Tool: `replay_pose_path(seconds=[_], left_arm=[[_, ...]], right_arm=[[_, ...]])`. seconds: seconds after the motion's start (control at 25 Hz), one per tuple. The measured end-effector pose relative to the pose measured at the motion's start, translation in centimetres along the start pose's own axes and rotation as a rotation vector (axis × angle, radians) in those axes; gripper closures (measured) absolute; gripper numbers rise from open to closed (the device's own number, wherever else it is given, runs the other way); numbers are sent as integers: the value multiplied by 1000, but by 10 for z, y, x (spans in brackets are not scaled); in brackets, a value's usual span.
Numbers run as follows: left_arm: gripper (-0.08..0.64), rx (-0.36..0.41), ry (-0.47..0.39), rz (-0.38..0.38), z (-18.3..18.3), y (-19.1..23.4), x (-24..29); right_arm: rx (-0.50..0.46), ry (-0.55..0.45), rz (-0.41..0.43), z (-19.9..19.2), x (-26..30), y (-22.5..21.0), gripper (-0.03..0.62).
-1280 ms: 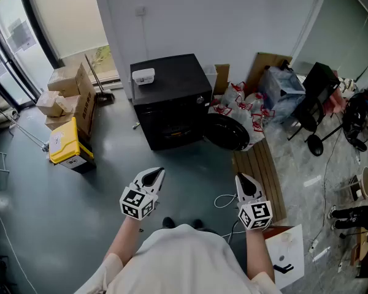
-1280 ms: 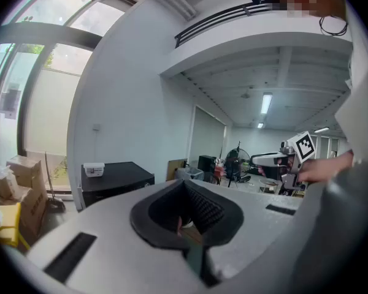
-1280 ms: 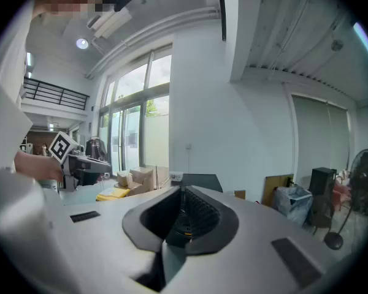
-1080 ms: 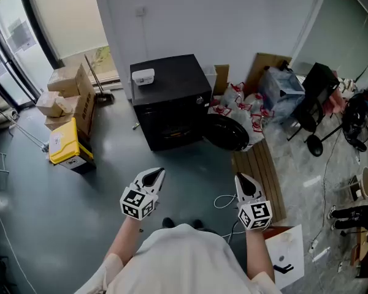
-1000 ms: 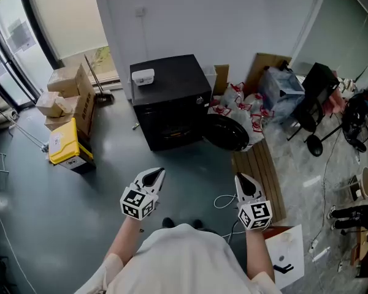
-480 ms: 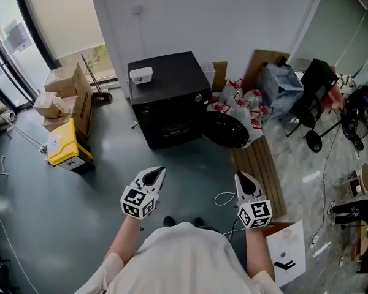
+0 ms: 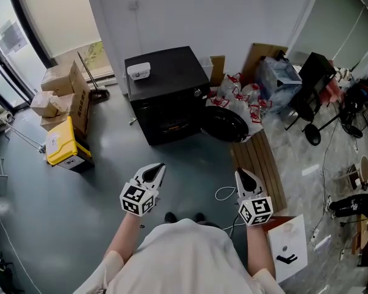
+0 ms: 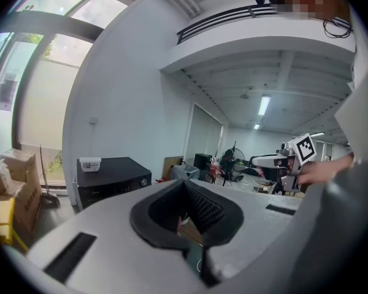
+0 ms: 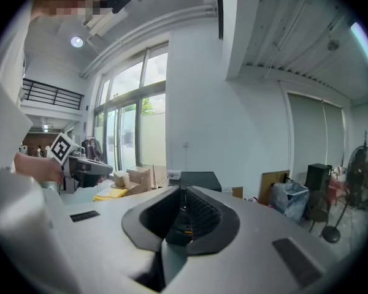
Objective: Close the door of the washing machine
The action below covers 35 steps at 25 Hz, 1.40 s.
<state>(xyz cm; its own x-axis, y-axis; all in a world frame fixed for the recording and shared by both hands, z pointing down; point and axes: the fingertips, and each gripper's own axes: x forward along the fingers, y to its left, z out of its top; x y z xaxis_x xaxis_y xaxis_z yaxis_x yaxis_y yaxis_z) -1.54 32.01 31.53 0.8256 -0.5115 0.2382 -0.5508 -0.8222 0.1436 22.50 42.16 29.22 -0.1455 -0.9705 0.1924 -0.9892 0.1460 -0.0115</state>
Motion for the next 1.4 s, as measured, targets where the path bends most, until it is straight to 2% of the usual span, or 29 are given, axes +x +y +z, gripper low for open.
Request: replay_pose_path(seconds=[0.16, 0.28, 0.48, 1.12, 1.4], left_arm=[[551, -1, 4, -8, -1, 2, -2], [551, -5, 6, -13, -3, 7, -5], [551, -6, 9, -32, -8, 17, -10], [551, -18, 36, -66, -24, 47, -19], [551, -24, 49, -75, -23, 54, -2]], right_arm=[[10, 6, -3, 0, 1, 4, 542], [14, 9, -13, -1, 4, 10, 478], [17, 18, -35, -7, 9, 20, 439], [48, 79, -85, -29, 23, 41, 440], [66, 106, -81, -36, 36, 30, 443]])
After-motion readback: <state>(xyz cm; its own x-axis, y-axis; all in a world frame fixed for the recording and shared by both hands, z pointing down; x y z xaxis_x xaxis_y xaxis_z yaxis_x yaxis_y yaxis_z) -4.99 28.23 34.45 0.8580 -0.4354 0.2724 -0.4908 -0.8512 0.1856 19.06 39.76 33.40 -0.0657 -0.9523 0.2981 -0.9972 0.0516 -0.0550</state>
